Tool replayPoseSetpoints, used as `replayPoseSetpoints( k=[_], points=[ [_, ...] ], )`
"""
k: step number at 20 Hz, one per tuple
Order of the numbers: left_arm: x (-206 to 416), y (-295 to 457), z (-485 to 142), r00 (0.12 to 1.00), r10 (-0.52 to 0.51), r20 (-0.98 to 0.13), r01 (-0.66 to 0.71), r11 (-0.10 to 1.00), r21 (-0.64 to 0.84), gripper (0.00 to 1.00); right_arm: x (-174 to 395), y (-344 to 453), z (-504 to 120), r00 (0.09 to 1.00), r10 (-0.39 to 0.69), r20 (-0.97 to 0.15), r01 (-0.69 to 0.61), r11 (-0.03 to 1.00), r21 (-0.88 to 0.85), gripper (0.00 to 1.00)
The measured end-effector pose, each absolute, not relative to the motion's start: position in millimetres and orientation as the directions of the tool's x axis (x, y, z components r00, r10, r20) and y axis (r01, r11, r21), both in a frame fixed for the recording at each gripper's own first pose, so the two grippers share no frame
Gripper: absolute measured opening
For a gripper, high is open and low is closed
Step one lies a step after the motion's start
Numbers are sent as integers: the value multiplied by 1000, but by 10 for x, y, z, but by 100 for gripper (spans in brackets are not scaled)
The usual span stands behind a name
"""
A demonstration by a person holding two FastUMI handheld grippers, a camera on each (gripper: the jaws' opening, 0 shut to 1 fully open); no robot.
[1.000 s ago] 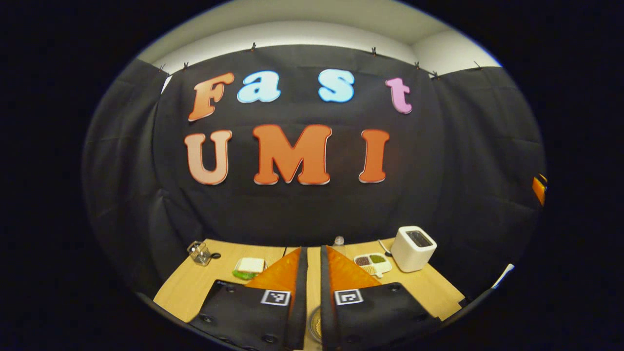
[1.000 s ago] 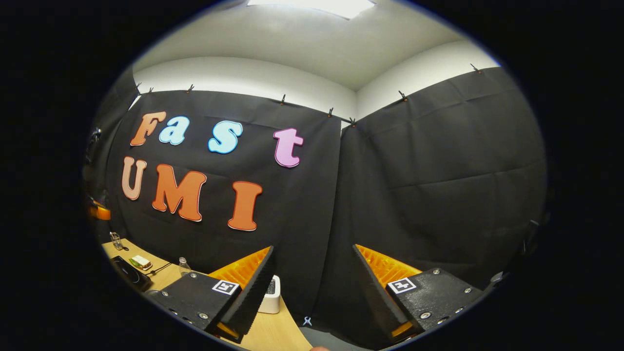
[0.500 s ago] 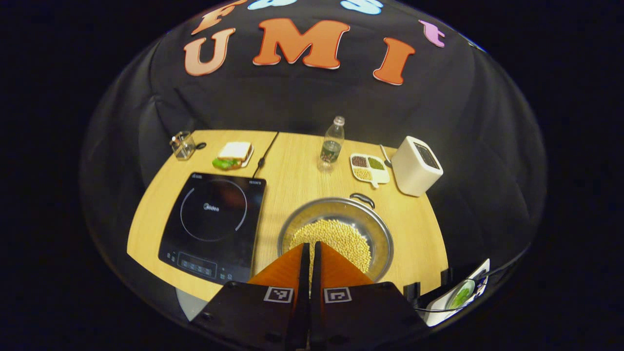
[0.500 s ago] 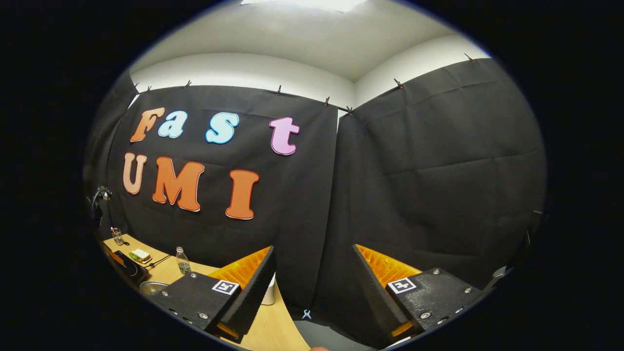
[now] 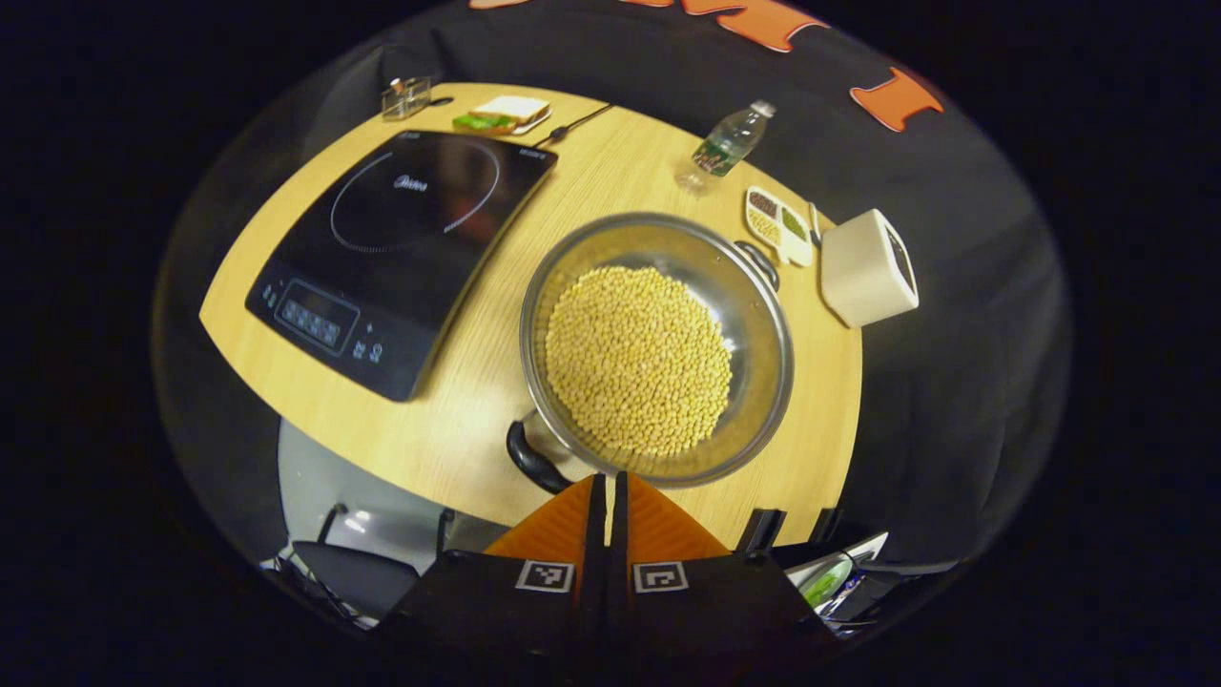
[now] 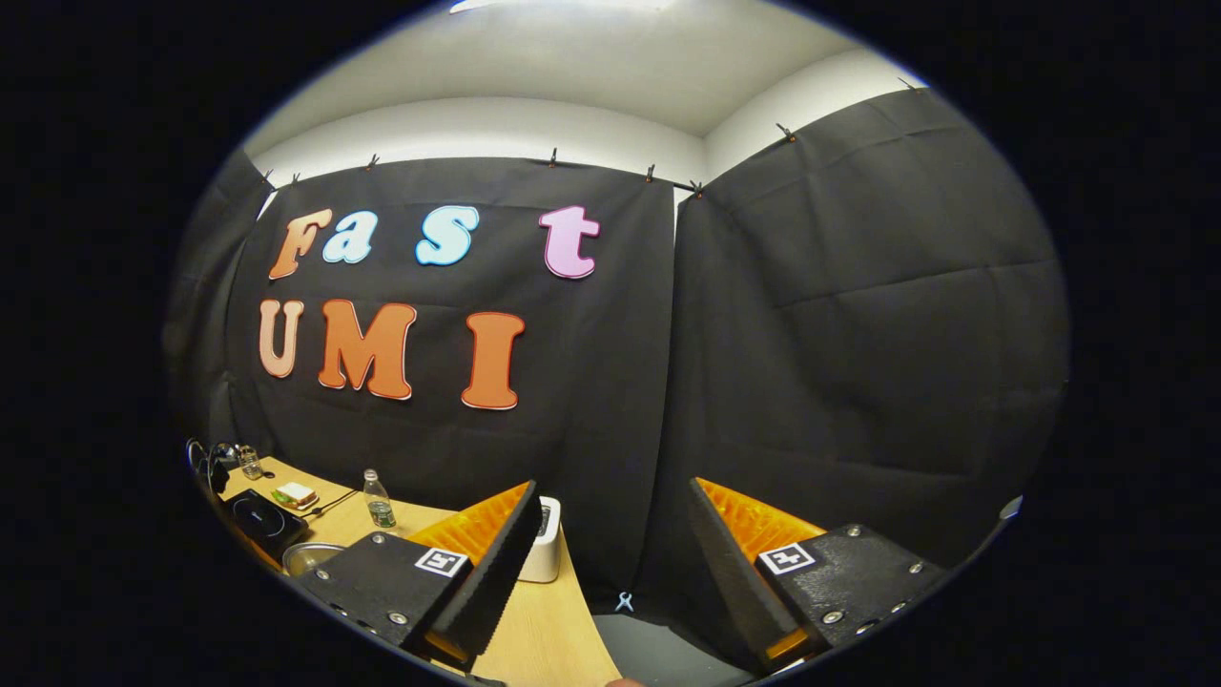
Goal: First push the handle of the pot to place it horizontally, then grasp the pot with both hands and set it on the induction cooktop.
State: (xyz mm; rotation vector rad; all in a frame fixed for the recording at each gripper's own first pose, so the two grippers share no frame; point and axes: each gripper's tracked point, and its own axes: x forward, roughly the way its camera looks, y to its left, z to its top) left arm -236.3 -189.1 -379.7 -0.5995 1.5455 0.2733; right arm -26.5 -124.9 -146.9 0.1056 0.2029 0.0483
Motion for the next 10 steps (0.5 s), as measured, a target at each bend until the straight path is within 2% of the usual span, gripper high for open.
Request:
replayPoseSetpoints(
  k=[6, 10],
  points=[
    [-2701, -2154, -4142, -98, -295, -950, -606, 775, -178, 9, -414, -1330, -1590, 970, 36, -239, -13, 995, 97, 95],
    [-2843, -2175, -4376, -182, -301, -936, -635, 763, -121, 9, -538, -1507, -1621, 960, -37, -277, 66, 993, 95, 95]
  ],
)
